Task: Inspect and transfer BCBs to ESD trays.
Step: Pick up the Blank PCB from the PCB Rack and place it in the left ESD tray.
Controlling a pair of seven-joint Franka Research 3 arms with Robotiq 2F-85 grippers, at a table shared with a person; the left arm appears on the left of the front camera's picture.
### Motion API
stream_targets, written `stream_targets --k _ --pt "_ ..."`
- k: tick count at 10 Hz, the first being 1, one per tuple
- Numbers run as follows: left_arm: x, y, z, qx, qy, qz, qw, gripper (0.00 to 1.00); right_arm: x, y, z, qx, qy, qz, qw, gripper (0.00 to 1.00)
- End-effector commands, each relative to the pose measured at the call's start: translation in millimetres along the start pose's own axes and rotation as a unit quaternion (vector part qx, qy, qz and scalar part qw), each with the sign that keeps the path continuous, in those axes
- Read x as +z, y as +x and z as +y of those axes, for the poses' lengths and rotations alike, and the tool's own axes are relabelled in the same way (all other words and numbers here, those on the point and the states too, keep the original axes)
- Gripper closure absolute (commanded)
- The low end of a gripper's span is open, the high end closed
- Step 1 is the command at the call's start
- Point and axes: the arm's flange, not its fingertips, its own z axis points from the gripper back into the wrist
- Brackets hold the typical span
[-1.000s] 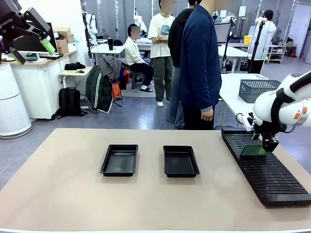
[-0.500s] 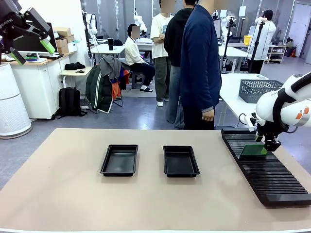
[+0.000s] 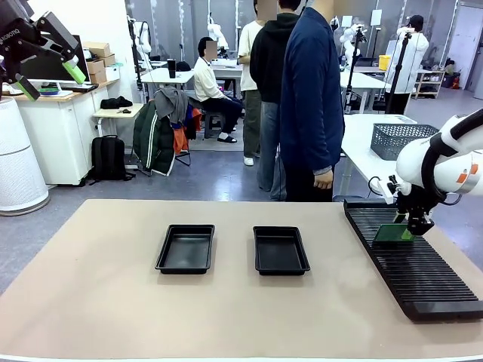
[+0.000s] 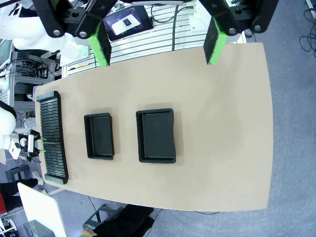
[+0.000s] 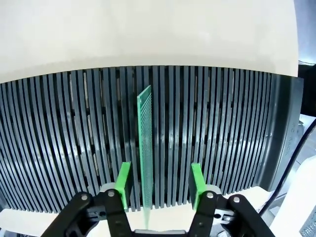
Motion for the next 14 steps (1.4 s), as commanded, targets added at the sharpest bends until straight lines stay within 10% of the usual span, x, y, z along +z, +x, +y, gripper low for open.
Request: stream_targets --k 1,14 --pt "-2 -2 1 0.004 -0.002 0.001 1.0 0.0 1 -5 -5 0.012 0.007 -0.007 1.0 0.42" --pt "-2 -2 1 0.004 -0.002 0.001 1.0 0.0 -2 -4 -23 0.019 0.069 0.002 0.997 0.64"
